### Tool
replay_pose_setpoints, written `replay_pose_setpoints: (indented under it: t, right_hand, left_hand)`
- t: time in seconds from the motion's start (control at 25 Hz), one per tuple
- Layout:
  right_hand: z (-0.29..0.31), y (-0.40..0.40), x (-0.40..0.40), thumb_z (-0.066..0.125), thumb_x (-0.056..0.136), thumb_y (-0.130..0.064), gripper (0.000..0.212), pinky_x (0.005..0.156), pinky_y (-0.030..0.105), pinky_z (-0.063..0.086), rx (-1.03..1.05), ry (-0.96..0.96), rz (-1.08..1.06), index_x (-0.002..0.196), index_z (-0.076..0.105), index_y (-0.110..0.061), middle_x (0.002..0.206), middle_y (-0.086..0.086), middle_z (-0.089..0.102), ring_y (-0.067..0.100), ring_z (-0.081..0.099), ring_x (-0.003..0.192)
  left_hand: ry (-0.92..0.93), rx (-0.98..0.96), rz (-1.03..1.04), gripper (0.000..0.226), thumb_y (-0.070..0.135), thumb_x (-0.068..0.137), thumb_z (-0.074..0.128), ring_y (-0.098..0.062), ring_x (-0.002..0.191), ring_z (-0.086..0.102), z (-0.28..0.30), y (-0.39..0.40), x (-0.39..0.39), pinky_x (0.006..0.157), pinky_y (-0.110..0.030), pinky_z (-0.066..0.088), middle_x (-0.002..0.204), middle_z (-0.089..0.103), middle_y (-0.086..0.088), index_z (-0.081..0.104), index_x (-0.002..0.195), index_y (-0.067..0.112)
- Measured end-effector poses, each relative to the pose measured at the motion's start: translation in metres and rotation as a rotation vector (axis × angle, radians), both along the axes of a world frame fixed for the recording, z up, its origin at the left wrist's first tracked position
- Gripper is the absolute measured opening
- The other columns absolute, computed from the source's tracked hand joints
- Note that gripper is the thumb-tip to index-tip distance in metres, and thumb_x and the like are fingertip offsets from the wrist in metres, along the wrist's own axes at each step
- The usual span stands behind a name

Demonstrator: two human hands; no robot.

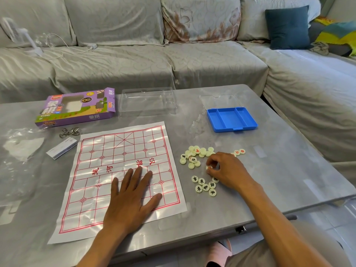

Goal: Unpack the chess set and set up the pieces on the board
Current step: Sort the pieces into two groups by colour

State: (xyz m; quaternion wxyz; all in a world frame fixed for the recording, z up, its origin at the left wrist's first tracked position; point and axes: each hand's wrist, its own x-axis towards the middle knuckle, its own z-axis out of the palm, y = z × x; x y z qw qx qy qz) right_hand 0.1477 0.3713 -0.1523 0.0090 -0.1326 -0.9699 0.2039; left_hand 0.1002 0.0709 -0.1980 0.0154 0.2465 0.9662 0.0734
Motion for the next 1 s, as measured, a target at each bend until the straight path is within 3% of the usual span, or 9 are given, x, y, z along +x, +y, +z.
replay_pose_setpoints:
  t: [0.12, 0.2, 0.36, 0.56, 0.76, 0.88, 1.0]
  right_hand:
    - [-0.003, 0.011, -0.001, 0.054, 0.087, -0.027, 0.013, 0.069, 0.032, 0.048, 0.145, 0.06, -0.236, 0.095, 0.064, -0.024, 0.097, -0.005, 0.061, 0.017, 0.054, 0.091]
    - [-0.005, 0.014, -0.001, 0.053, 0.089, -0.027, 0.017, 0.073, 0.031, 0.046, 0.147, 0.11, -0.286, 0.102, 0.063, -0.023, 0.103, -0.003, 0.06, 0.019, 0.053, 0.097]
    - [-0.006, -0.013, -0.004, 0.057, 0.09, -0.039, 0.035, 0.087, 0.029, 0.045, -0.041, 0.049, 0.059, 0.123, 0.057, -0.029, 0.117, -0.009, 0.054, 0.013, 0.048, 0.108]
    - [-0.011, -0.015, -0.008, 0.055, 0.092, -0.04, 0.022, 0.078, 0.032, 0.047, 0.013, 0.084, 0.053, 0.099, 0.063, -0.022, 0.1, -0.005, 0.056, 0.013, 0.049, 0.094]
    - [-0.01, -0.002, -0.009, 0.051, 0.094, -0.038, 0.031, 0.069, 0.037, 0.05, 0.028, 0.081, -0.155, 0.082, 0.07, -0.016, 0.087, 0.0, 0.062, 0.018, 0.056, 0.08]
    - [-0.008, 0.006, -0.004, 0.054, 0.092, -0.039, 0.023, 0.072, 0.037, 0.052, 0.063, 0.091, -0.278, 0.09, 0.069, -0.022, 0.092, -0.003, 0.065, 0.015, 0.058, 0.083]
    - [-0.006, 0.005, -0.004, 0.057, 0.091, -0.036, 0.017, 0.076, 0.032, 0.051, -0.039, 0.152, -0.194, 0.1, 0.066, -0.025, 0.097, -0.006, 0.063, 0.013, 0.057, 0.089]
  left_hand:
    - [0.002, 0.002, -0.001, 0.088, 0.087, 0.071, -0.012, -0.017, 0.145, -0.015, 0.0, 0.0, 0.0, 0.117, -0.051, -0.01, 0.156, -0.016, 0.012, 0.001, 0.148, 0.047]
    - [0.001, 0.001, -0.001, 0.089, 0.087, 0.069, -0.014, -0.016, 0.144, -0.016, 0.0, -0.001, 0.001, 0.117, -0.051, -0.011, 0.156, -0.017, 0.013, 0.0, 0.148, 0.047]
    - [0.008, 0.016, 0.001, 0.089, 0.087, 0.07, -0.013, -0.017, 0.145, -0.014, 0.002, 0.0, 0.001, 0.117, -0.051, -0.011, 0.156, -0.015, 0.012, 0.002, 0.148, 0.047]
    - [0.003, 0.025, -0.003, 0.088, 0.087, 0.071, -0.01, -0.017, 0.145, -0.012, 0.0, 0.001, 0.001, 0.117, -0.052, -0.009, 0.157, -0.013, 0.012, 0.004, 0.148, 0.046]
    - [0.0, 0.041, -0.005, 0.088, 0.087, 0.073, -0.007, -0.017, 0.145, -0.01, 0.0, 0.0, 0.0, 0.117, -0.052, -0.009, 0.157, -0.01, 0.012, 0.008, 0.148, 0.045]
    - [0.005, 0.026, -0.003, 0.089, 0.088, 0.071, -0.011, -0.016, 0.145, -0.013, 0.001, 0.0, 0.0, 0.116, -0.051, -0.011, 0.156, -0.015, 0.012, 0.002, 0.148, 0.047]
    - [0.009, 0.026, -0.002, 0.088, 0.087, 0.072, -0.01, -0.017, 0.145, -0.013, 0.0, 0.0, 0.0, 0.116, -0.051, -0.011, 0.156, -0.014, 0.012, 0.003, 0.148, 0.046]
